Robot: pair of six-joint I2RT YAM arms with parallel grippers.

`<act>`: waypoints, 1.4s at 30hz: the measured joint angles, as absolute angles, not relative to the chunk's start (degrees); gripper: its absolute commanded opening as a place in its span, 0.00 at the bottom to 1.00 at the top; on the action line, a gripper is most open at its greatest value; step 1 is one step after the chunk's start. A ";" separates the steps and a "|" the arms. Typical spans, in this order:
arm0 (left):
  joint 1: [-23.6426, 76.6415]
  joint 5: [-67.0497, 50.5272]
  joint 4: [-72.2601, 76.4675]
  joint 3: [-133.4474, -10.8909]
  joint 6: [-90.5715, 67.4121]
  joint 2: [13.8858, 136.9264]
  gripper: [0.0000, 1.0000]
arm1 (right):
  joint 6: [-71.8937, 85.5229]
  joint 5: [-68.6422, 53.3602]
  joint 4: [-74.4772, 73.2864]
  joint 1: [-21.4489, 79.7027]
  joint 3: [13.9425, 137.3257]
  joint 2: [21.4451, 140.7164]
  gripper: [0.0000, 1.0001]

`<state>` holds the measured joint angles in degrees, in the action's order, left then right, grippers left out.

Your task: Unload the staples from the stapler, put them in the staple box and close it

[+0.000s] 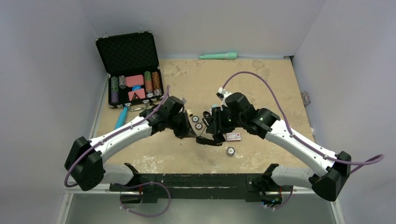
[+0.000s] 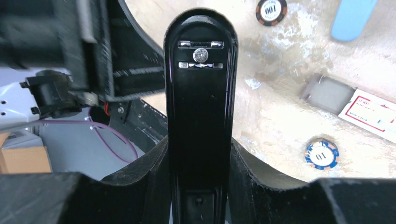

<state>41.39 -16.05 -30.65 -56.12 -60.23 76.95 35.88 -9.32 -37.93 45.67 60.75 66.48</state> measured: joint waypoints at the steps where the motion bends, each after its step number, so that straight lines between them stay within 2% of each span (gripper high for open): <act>1: 41.71 -16.23 -30.65 -54.61 -60.53 76.18 0.00 | 36.05 -8.86 -38.19 45.78 61.47 66.50 0.00; 7: 44.27 -18.92 -31.09 -45.67 -62.08 72.73 0.00 | 37.60 -5.26 -35.86 45.67 67.61 66.63 0.00; 16: 45.58 -19.29 -34.04 -46.54 -61.87 72.16 0.00 | 38.59 -4.51 -32.80 45.58 69.76 69.49 0.00; 17: 45.58 -18.98 -34.87 -46.96 -61.76 71.55 0.03 | 38.59 -4.67 -32.77 45.58 69.45 69.93 0.00; 19: 45.58 -18.02 -36.64 -48.07 -61.47 69.91 0.16 | 38.59 -4.95 -32.93 45.58 68.16 70.00 0.00; 22: 45.56 -16.64 -38.87 -49.78 -60.58 67.66 0.47 | 38.59 -5.17 -33.23 45.58 66.17 69.28 0.00; 23: 45.56 -16.12 -39.62 -50.48 -60.18 66.96 0.58 | 38.61 -5.28 -33.47 45.58 65.63 68.95 0.00; 25: 45.54 -15.05 -41.39 -52.10 -59.40 65.87 0.96 | 38.59 -5.45 -33.78 45.58 64.99 68.40 0.00; 26: 45.52 -14.22 -42.22 -52.97 -58.96 65.36 0.99 | 38.59 -5.54 -33.89 45.58 64.75 67.94 0.00; 33: 44.10 -9.87 -47.75 -58.13 -57.36 62.19 0.99 | 38.59 -5.74 -33.89 45.58 64.38 65.45 0.00; 38: 43.51 -9.52 -47.31 -58.35 -56.12 60.53 0.94 | 38.57 -7.62 -33.82 45.58 64.38 65.30 0.00; 42: 43.00 -10.07 -44.77 -58.41 -55.24 58.39 0.95 | 38.61 -10.02 -33.78 45.58 64.38 65.30 0.00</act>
<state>43.00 -10.07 -44.77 -58.41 -55.24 58.39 38.61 -10.02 -33.78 45.58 64.38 65.30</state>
